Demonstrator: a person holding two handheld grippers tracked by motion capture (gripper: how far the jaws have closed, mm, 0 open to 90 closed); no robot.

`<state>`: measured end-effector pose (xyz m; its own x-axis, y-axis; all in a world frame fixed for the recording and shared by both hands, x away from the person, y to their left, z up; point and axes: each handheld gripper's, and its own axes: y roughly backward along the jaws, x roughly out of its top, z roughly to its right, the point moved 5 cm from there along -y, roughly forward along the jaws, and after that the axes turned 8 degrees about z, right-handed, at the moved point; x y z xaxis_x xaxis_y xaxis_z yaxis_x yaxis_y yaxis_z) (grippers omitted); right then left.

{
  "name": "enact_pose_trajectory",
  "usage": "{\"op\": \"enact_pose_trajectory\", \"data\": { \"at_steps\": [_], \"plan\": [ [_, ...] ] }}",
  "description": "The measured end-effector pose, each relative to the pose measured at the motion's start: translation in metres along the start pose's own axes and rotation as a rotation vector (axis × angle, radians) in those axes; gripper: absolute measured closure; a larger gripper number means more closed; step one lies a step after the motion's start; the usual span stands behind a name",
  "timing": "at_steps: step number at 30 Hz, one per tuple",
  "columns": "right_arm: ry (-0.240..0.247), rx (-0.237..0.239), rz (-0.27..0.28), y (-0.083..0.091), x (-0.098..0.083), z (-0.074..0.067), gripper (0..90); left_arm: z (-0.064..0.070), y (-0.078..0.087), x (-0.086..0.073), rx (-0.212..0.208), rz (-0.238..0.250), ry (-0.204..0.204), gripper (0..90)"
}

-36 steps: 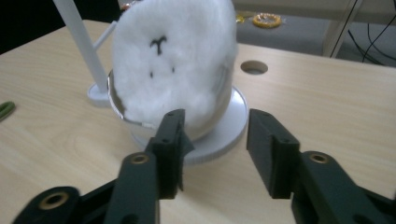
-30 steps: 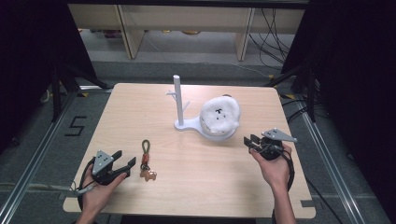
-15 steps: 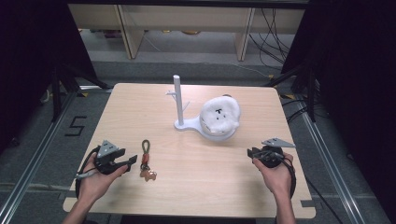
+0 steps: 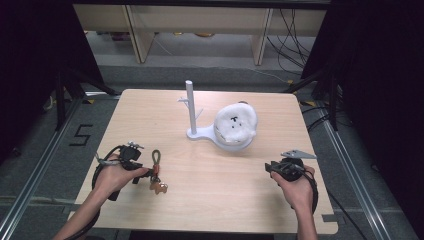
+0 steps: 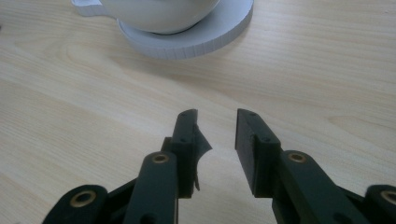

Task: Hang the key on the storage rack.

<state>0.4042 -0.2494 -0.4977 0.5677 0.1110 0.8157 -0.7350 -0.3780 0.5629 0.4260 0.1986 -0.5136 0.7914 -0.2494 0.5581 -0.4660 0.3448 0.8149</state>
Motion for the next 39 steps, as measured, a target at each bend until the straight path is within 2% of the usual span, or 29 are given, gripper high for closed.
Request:
{"op": "enact_pose_trajectory", "data": {
  "at_steps": [3,4,5,6,10,15,16,18,19,20,25,27,28,29,30,31,32,34,39],
  "plan": [
    [-0.003,-0.004,0.002,-0.001,0.000,0.000,69.1,0.005,-0.007,0.005,0.003,-0.032,0.022,42.1],
    [0.020,0.004,0.001,0.000,-0.001,0.001,68.7,0.007,-0.009,0.007,0.001,-0.045,0.019,42.0],
    [0.020,0.004,0.001,0.000,-0.001,0.001,68.7,0.009,-0.013,0.008,0.000,-0.042,0.029,42.0],
    [-0.004,0.005,-0.007,0.000,-0.001,-0.001,68.4,0.010,-0.015,0.009,0.003,-0.054,0.024,41.8],
    [-0.015,0.037,0.000,-0.003,-0.002,-0.003,67.8,0.013,-0.026,0.012,0.019,-0.081,0.009,42.2],
    [-0.013,0.024,-0.008,-0.002,-0.001,-0.002,67.7,0.015,-0.031,0.015,0.028,-0.084,0.013,43.2],
    [-0.012,0.022,-0.008,-0.002,-0.001,-0.002,67.6,0.015,-0.032,0.015,0.041,-0.103,-0.004,43.4],
    [-0.004,0.021,-0.006,-0.002,-0.002,-0.002,67.5,0.015,-0.033,0.015,0.042,-0.108,-0.008,44.4],
    [-0.004,0.021,-0.006,-0.002,-0.002,-0.002,67.5,0.014,-0.034,0.016,0.047,-0.110,-0.027,44.4],
    [-0.014,0.025,-0.015,-0.002,-0.002,-0.003,67.4,0.016,-0.035,0.014,0.048,-0.126,-0.008,46.1],
    [-0.004,0.030,-0.016,-0.002,-0.002,-0.002,67.1,0.015,-0.035,0.015,0.068,-0.132,-0.030,50.2],
    [-0.021,0.022,-0.027,0.000,-0.003,-0.004,66.9,0.015,-0.035,0.015,0.070,-0.144,-0.033,51.2],
    [0.028,0.018,0.003,-0.003,-0.003,-0.001,66.6,0.016,-0.036,0.014,0.076,-0.130,-0.037,53.4],
    [0.028,0.018,0.003,-0.003,-0.003,-0.001,66.6,0.017,-0.038,0.014,0.083,-0.107,-0.040,53.4],
    [-0.002,0.016,-0.025,0.000,-0.002,-0.003,66.5,0.017,-0.038,0.014,0.084,-0.112,-0.055,55.4],
    [-0.002,0.016,-0.025,0.000,-0.002,-0.003,66.5,0.017,-0.037,0.014,0.085,-0.114,-0.062,55.4],
    [-0.001,0.039,-0.006,-0.002,-0.001,-0.003,66.5,0.016,-0.037,0.013,0.087,-0.115,-0.075,57.0],
    [-0.007,0.045,-0.006,-0.001,-0.001,-0.004,66.4,0.016,-0.037,0.013,0.089,-0.118,-0.074,58.2],
    [-0.008,0.038,-0.009,-0.002,-0.002,-0.004,66.2,0.016,-0.036,0.012,0.088,-0.134,-0.086,61.8]
  ]
}}
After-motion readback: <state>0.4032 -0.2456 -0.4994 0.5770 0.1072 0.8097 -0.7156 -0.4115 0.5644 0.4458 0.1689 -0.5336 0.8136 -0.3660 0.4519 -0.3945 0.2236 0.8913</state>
